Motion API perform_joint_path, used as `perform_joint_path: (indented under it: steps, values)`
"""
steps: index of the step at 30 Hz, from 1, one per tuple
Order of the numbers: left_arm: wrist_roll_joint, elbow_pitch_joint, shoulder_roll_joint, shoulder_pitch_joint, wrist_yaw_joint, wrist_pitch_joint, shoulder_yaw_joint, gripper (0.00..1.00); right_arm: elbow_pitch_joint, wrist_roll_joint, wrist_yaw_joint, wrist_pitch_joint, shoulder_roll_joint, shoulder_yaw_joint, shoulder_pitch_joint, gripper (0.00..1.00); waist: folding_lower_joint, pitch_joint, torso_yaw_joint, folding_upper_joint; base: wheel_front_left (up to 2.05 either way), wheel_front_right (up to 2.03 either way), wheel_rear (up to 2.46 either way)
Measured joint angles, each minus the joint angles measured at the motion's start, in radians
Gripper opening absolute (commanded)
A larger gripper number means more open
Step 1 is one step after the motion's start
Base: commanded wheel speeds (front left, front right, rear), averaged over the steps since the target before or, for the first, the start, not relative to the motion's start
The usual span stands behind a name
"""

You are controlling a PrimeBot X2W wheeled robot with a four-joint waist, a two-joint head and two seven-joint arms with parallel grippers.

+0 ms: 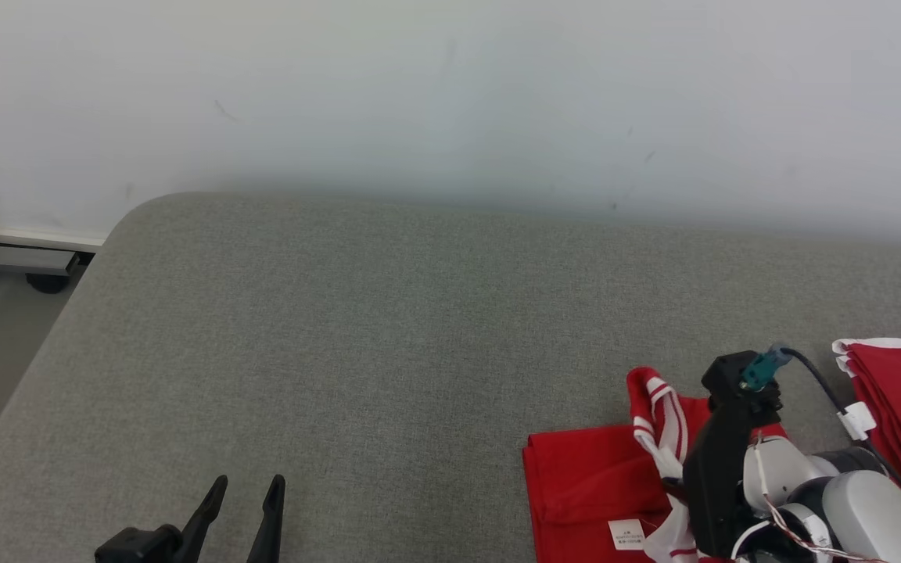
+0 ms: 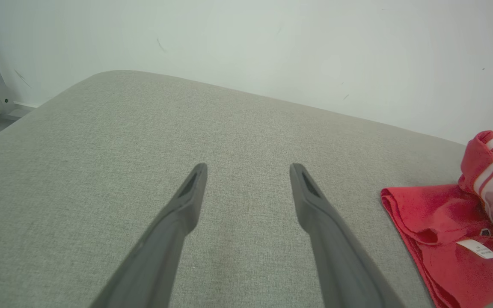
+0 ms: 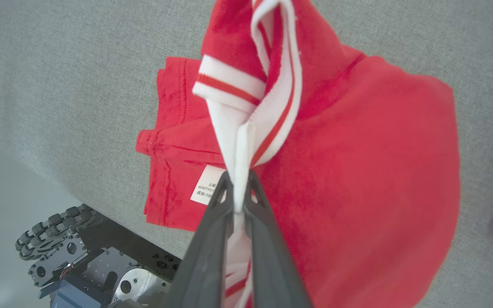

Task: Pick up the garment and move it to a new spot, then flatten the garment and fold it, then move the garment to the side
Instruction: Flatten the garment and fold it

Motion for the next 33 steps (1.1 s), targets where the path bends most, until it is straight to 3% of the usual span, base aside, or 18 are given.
perform_joint_path:
  steps: [9,25,26,27,28,33]
  values:
    - [0.0,0.003,-0.002,-0.013,0.0,0.0,-0.003,1.0,0.083,0.003,0.001,0.004,0.078,0.047,-0.024,0.0,0.0,0.003,0.007,0.0,0.0,0.0,0.0]
    - [0.0,0.012,-0.003,-0.013,-0.008,0.0,-0.005,1.0,0.177,0.015,0.004,-0.034,0.125,0.065,-0.039,0.0,0.0,0.003,0.017,0.0,0.0,0.0,0.0]
    - [0.0,0.013,-0.003,-0.013,-0.008,0.0,-0.005,1.0,0.181,0.015,0.004,-0.035,0.125,0.065,-0.039,0.16,0.0001,0.003,0.017,0.0,0.0,0.0,0.0]
    - [0.0,0.014,-0.003,-0.013,-0.008,0.0,-0.005,1.0,0.184,0.015,0.005,-0.037,0.125,0.065,-0.039,0.4,0.0,0.003,0.018,0.0,0.0,0.0,0.0]
    - [0.0,0.015,-0.003,-0.013,-0.008,-0.001,-0.005,1.0,0.185,0.015,0.006,-0.044,0.125,0.065,-0.039,1.0,0.0,0.004,0.018,0.0,0.0,0.0,0.0]
    - [0.0,0.019,-0.003,-0.013,-0.008,-0.008,-0.004,1.0,0.176,0.027,0.008,-0.086,0.148,0.044,-0.051,1.0,0.0001,0.004,0.018,0.0,0.0,0.0,0.0]
